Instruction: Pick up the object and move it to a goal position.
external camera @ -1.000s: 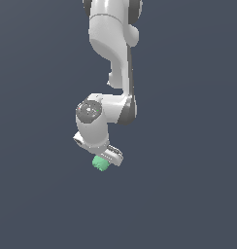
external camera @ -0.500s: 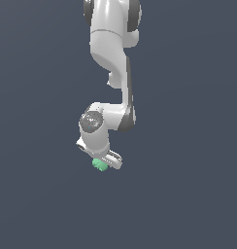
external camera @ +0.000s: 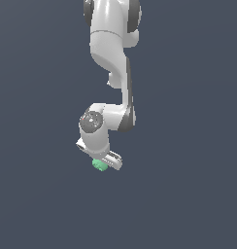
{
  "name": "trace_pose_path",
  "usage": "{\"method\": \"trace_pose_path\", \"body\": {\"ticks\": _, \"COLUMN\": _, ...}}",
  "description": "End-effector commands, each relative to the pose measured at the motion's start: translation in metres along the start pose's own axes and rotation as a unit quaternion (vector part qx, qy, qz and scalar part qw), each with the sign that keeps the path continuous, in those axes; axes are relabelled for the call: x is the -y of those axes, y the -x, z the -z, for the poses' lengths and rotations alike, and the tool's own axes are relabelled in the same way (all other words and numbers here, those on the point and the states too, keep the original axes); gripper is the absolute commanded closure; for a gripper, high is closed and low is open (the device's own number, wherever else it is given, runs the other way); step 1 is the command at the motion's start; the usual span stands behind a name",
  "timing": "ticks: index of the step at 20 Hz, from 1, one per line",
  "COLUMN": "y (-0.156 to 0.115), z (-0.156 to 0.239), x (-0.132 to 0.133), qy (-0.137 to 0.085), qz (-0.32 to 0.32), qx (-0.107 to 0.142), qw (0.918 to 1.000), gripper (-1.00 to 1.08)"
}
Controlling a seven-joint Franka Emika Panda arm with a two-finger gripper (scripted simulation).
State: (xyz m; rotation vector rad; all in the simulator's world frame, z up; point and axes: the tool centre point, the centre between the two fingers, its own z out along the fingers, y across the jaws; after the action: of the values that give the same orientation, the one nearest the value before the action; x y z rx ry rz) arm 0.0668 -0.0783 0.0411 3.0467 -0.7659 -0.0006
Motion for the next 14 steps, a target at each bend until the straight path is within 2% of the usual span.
{"method": "trace_pose_path", "body": {"ticks": 1, "y": 0.0, "z": 0.0, "x": 0.0, "qy": 0.0, "qz": 0.0, "qx": 0.0, "qw": 1.0, "gripper": 1.08}}
{"method": "trace_pose_path", "body": {"ticks": 14, "y": 0.011, "z": 0.019, "x": -0.01, "qy": 0.0, "qz": 0.0, "qx": 0.0, "qw": 1.0, "gripper": 1.08}}
